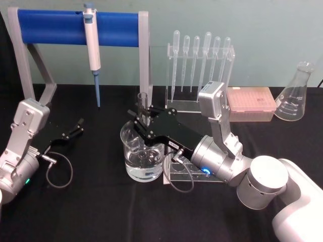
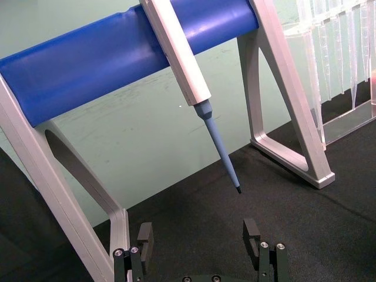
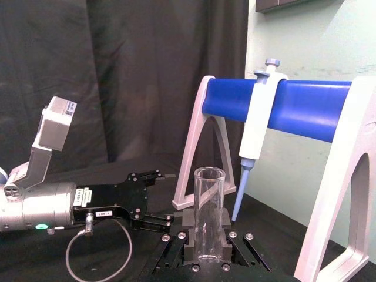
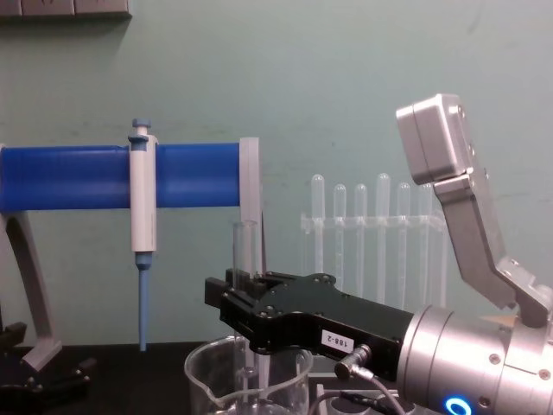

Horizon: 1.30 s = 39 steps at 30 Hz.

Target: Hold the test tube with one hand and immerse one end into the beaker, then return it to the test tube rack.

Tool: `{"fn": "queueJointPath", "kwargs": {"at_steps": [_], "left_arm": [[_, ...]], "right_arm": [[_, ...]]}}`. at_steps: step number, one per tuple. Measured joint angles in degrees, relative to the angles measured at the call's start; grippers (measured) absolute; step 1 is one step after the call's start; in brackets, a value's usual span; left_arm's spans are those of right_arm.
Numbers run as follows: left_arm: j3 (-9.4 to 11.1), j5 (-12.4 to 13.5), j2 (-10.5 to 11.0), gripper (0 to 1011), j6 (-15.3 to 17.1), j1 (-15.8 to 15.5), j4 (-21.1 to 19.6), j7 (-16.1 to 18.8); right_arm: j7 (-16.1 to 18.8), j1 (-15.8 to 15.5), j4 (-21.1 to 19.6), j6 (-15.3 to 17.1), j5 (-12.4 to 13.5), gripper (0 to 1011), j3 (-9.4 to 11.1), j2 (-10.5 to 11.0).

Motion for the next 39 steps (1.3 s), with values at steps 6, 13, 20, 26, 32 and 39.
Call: {"fn": "queueJointPath", "kwargs": {"at_steps": [6,13,20,26,32,39], "left_arm": [[0.00,0.00,0.00,1000,0.00,0.00,0.00,0.00],[0.00,0.00,0.00,1000,0.00,0.00,0.00,0.00],[0.00,0.00,0.00,1000,0.00,0.00,0.00,0.00],[0.00,0.00,0.00,1000,0.00,0.00,0.00,0.00],[0.00,0.00,0.00,1000,0.00,0.00,0.00,0.00],[0.00,0.00,0.00,1000,0.00,0.00,0.00,0.00]], "right_arm": [[0.00,0.00,0.00,0.00,0.00,224,0.00,0.00],[0.00,0.00,0.00,0.00,0.00,224,0.00,0.00],[0.00,0.00,0.00,0.00,0.00,224,0.00,0.00],[0.00,0.00,0.00,0.00,0.00,224,0.00,0.00],[0.00,0.00,0.00,0.00,0.00,224,0.00,0.00],[0.00,0.00,0.00,0.00,0.00,224,0.00,0.00]]}}
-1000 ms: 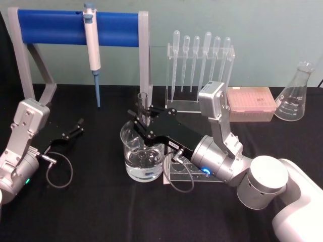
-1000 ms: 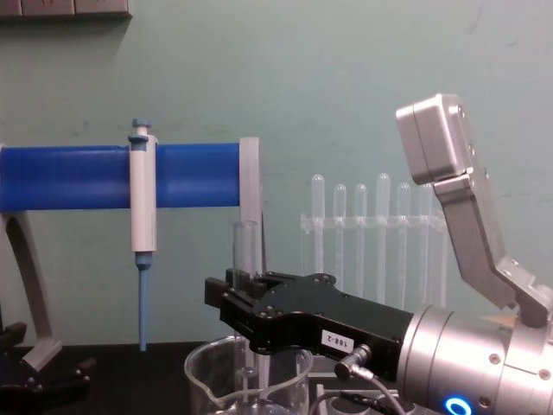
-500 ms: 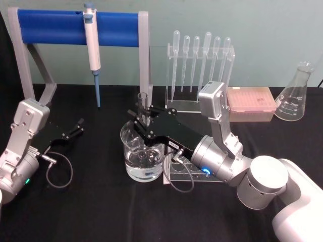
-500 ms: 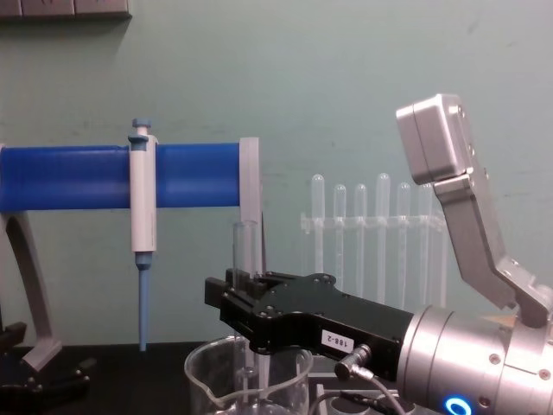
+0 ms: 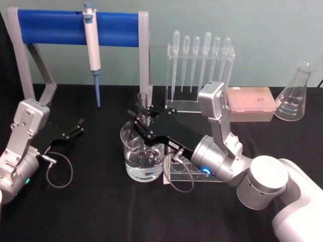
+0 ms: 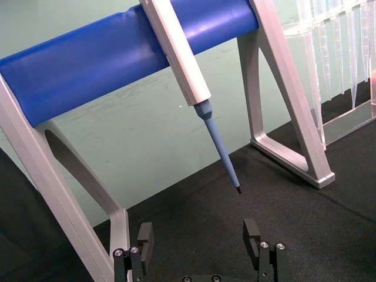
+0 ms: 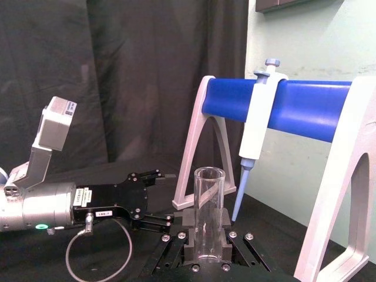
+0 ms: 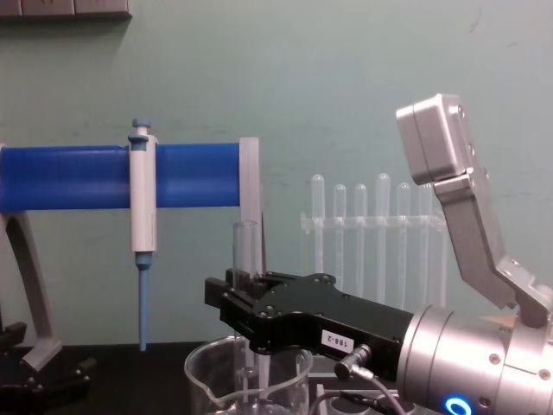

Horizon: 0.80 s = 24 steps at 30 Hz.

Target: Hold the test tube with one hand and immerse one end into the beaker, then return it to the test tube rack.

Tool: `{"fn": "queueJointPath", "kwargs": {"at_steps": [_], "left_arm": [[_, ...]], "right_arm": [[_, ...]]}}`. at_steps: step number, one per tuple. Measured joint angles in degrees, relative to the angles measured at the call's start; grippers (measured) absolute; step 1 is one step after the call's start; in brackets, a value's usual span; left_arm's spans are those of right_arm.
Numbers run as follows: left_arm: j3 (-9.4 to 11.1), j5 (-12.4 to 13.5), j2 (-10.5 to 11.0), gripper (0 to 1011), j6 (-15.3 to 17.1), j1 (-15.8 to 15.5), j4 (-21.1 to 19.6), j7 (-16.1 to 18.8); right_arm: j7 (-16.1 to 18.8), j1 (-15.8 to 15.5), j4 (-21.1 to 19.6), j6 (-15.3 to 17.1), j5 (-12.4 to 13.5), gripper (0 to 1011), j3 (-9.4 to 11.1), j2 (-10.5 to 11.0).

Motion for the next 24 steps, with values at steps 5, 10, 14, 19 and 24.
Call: {"fn": "queueJointPath", "kwargs": {"at_steps": [5,10,14,19,24], "left_arm": [[0.00,0.00,0.00,1000,0.00,0.00,0.00,0.00],[0.00,0.00,0.00,1000,0.00,0.00,0.00,0.00],[0.00,0.00,0.00,1000,0.00,0.00,0.00,0.00],[0.00,0.00,0.00,1000,0.00,0.00,0.00,0.00],[0.00,0.00,0.00,1000,0.00,0.00,0.00,0.00]], "right_arm": [[0.00,0.00,0.00,0.00,0.00,224,0.00,0.00],[0.00,0.00,0.00,0.00,0.00,224,0.00,0.00],[0.00,0.00,0.00,0.00,0.00,224,0.00,0.00],[0.00,0.00,0.00,0.00,0.00,224,0.00,0.00],[0.00,0.00,0.00,0.00,0.00,224,0.00,0.00]]}}
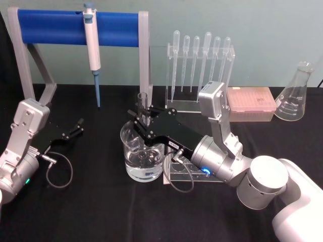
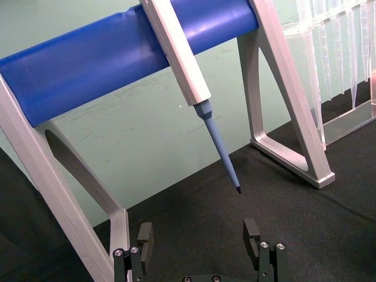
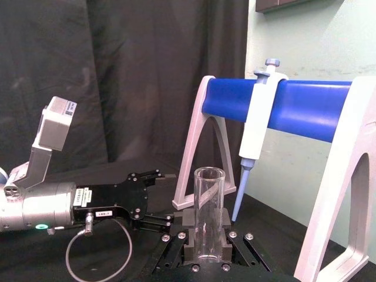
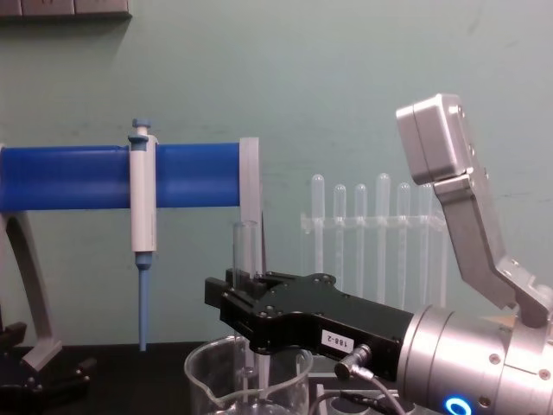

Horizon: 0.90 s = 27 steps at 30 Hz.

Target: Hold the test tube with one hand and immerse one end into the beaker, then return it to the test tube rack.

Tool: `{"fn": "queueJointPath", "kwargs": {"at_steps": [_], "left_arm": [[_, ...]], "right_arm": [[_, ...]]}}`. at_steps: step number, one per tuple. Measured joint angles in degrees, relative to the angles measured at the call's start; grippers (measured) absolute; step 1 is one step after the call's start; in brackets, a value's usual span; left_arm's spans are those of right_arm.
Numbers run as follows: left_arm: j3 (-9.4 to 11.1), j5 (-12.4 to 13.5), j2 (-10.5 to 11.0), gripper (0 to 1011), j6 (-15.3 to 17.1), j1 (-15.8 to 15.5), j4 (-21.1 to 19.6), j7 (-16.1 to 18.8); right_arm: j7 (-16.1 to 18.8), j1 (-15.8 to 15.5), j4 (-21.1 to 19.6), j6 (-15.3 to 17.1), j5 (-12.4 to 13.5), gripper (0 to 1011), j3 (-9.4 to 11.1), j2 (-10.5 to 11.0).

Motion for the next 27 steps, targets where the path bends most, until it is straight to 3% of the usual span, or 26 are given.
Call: {"fn": "queueJointPath", "kwargs": {"at_steps": [27], "left_arm": [[0.00,0.00,0.00,1000,0.00,0.00,0.00,0.00]], "right_arm": [[0.00,0.00,0.00,0.00,0.00,224,0.00,0.00]]}}
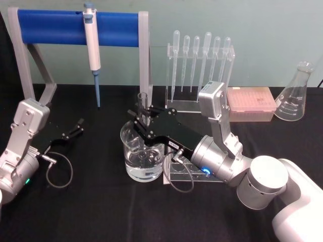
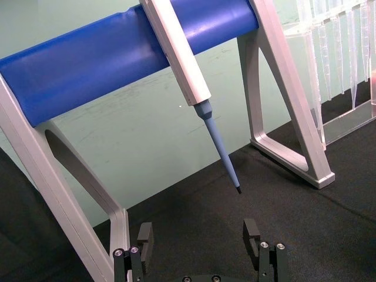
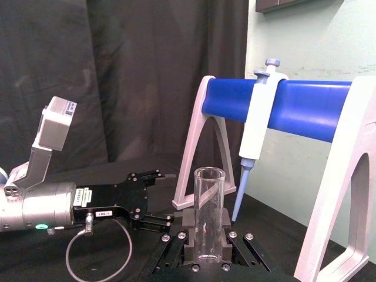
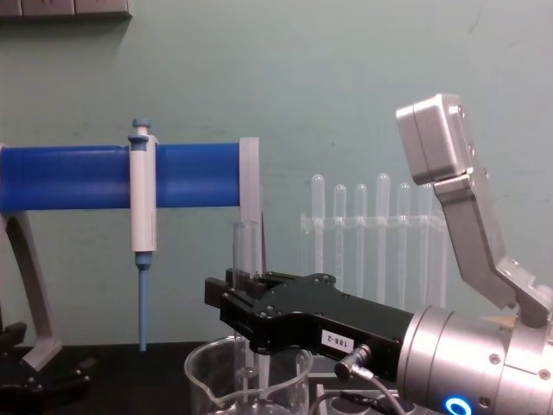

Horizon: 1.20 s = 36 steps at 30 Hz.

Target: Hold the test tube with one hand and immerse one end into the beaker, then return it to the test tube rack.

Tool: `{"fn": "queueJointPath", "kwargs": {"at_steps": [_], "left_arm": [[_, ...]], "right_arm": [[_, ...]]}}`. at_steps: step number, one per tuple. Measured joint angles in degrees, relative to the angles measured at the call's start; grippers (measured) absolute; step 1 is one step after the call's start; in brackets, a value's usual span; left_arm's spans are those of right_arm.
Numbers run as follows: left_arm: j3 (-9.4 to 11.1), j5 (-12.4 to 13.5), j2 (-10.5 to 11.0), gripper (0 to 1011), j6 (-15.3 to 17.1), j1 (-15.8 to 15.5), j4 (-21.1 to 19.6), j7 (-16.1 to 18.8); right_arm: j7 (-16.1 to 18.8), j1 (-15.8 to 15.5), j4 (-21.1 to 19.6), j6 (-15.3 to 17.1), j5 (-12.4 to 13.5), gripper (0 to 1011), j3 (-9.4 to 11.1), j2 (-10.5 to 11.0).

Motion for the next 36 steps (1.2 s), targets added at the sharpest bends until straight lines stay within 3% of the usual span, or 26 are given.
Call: {"fn": "queueJointPath", "kwargs": {"at_steps": [36], "left_arm": [[0.00,0.00,0.00,1000,0.00,0.00,0.00,0.00]], "right_arm": [[0.00,0.00,0.00,0.00,0.00,224,0.00,0.00]]}}
